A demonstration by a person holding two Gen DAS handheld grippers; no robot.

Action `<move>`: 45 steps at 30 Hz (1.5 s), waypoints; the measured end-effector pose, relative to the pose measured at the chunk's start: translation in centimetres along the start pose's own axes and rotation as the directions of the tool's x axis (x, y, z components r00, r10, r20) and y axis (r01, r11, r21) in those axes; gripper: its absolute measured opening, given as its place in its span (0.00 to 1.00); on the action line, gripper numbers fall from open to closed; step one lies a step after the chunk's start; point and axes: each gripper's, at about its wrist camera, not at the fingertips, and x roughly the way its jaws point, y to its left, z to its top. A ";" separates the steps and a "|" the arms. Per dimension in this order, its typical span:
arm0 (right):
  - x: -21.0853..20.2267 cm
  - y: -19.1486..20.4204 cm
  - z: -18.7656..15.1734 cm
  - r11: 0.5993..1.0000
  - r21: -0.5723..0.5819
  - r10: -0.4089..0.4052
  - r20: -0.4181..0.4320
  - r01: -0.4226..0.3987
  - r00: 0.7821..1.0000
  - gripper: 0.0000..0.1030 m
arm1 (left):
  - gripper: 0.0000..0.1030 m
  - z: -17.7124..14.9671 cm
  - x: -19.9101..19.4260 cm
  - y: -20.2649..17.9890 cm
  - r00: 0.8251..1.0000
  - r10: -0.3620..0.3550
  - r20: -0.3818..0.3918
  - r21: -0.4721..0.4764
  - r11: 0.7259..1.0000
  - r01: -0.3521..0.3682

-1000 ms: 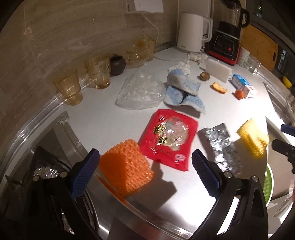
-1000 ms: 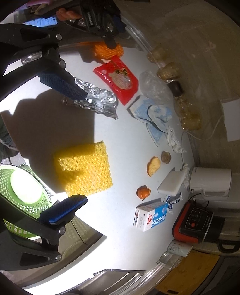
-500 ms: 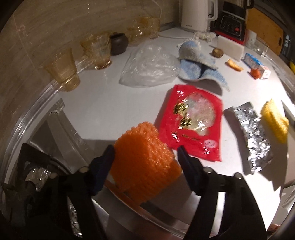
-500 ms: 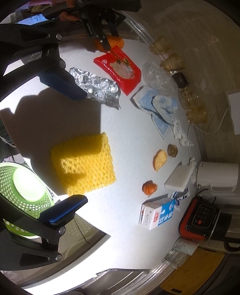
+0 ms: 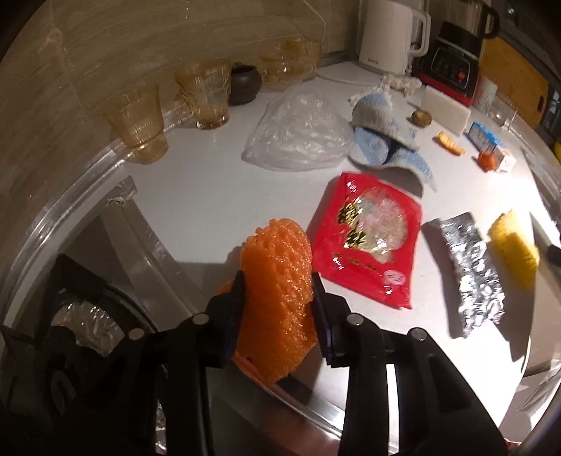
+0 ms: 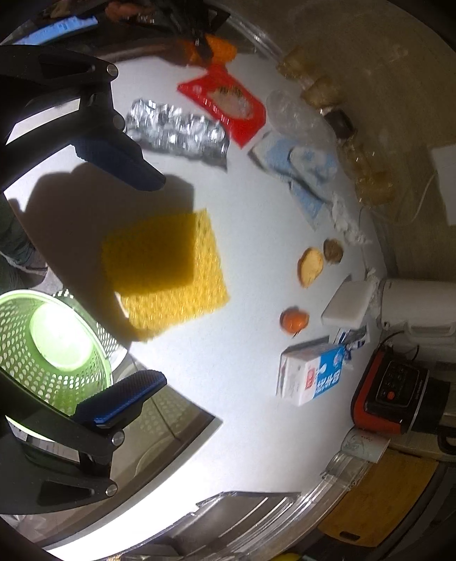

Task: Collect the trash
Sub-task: 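Grasp the orange foam net with the left tool while the right tool grasps the yellow foam net, then carry both foam nets over the green basket and open both tools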

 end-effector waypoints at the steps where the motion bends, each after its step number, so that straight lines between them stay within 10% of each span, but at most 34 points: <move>1: 0.7 -0.5 -0.1 1.000 0.012 -0.016 -0.016 0.016 1.000 0.98 | 0.34 0.0 -0.5 -0.2 1.000 0.000 0.013 0.006 1.000 0.000; 14: 6.2 -1.3 0.3 0.999 0.034 0.042 -0.107 -0.038 0.993 0.98 | 0.34 0.4 -6.9 -5.4 0.984 -0.158 0.085 0.061 0.986 0.153; 17: 5.6 -1.6 -0.2 0.996 0.033 0.088 -0.081 -0.086 0.993 0.79 | 0.35 -0.1 -7.3 -8.1 0.980 -0.179 0.088 0.097 0.981 0.170; 21: 4.3 -1.0 -0.6 0.985 0.014 0.170 -0.068 -0.169 0.983 0.18 | 0.35 -0.5 -7.9 -11.2 0.970 -0.227 0.085 0.139 0.967 0.214; 27: 1.9 -3.3 -1.8 0.976 0.063 0.211 -0.037 -0.208 0.977 0.14 | 0.35 -1.0 -8.6 -16.2 0.950 -0.304 0.064 0.240 0.929 0.281; 32: -2.2 -10.5 -5.1 0.985 0.131 0.114 -0.008 -0.112 0.993 0.14 | 0.36 -2.0 -8.2 -22.7 0.896 -0.441 -0.056 0.331 0.838 0.433; 38: -3.4 -18.7 -11.8 0.970 0.241 0.024 -0.092 -0.001 0.995 0.15 | 0.38 -5.2 -5.0 -33.9 0.779 -0.556 -0.292 0.388 0.675 0.627; 45: -2.9 -23.8 -17.0 0.965 0.262 0.032 -0.173 0.014 0.984 0.18 | 0.53 -7.9 -1.0 -41.4 0.764 -0.501 -0.408 0.403 0.652 0.642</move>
